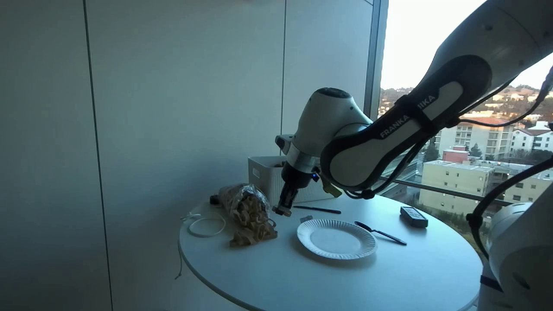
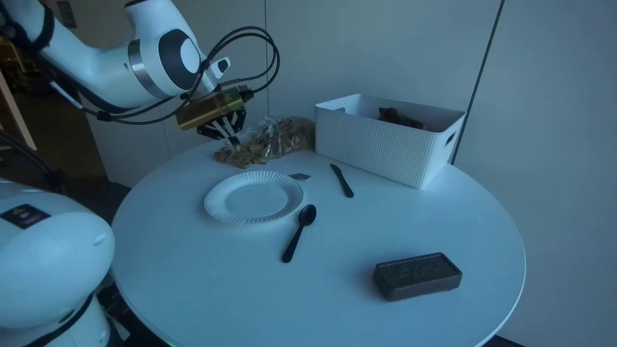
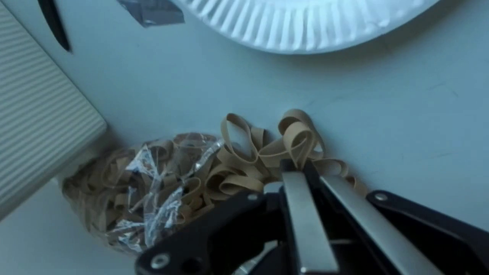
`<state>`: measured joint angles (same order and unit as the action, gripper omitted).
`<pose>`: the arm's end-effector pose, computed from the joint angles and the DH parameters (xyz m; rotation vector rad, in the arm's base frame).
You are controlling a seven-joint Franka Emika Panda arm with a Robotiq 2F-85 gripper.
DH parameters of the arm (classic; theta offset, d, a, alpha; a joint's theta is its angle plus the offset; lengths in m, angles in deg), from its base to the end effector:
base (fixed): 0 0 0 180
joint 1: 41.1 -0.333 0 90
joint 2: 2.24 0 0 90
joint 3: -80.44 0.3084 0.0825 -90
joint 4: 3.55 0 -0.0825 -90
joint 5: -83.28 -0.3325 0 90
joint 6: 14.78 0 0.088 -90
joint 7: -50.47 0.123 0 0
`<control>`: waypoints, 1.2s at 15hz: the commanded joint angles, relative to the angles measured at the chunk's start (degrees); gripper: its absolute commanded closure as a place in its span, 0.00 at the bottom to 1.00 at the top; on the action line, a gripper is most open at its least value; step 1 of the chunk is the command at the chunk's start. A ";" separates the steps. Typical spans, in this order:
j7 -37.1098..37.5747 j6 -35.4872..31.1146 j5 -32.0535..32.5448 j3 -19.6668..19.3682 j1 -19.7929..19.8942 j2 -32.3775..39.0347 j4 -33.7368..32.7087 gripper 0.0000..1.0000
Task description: Remove the rubber bangs from the plate and put them in the plastic
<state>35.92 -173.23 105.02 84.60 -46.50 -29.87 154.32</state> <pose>0.3640 0.0750 0.4230 2.5995 1.0090 0.6654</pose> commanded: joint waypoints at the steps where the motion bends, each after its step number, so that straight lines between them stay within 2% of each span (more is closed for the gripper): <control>1: -4.40 -8.35 1.32 -0.55 -0.28 4.85 0.14 0.91; 3: -6.58 -12.22 2.42 -0.59 0.50 7.44 0.30 0.92; 6: -5.65 -16.67 7.91 -0.27 2.69 10.13 0.35 0.91; 9: -2.75 -22.62 17.72 2.16 8.48 11.16 0.35 0.90; 10: -0.74 -24.08 21.62 3.47 11.15 11.14 0.33 0.65; 11: 0.39 -24.92 24.72 3.95 12.76 10.89 0.33 0.65; 12: 2.28 -25.75 28.22 4.94 15.00 10.23 0.32 0.58; 15: 7.27 -28.77 35.89 5.61 18.52 9.94 0.23 0.35; 18: 12.00 -31.62 42.07 5.69 20.95 9.79 0.16 0.13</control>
<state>43.19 -201.38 141.71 89.22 -28.54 -18.81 154.49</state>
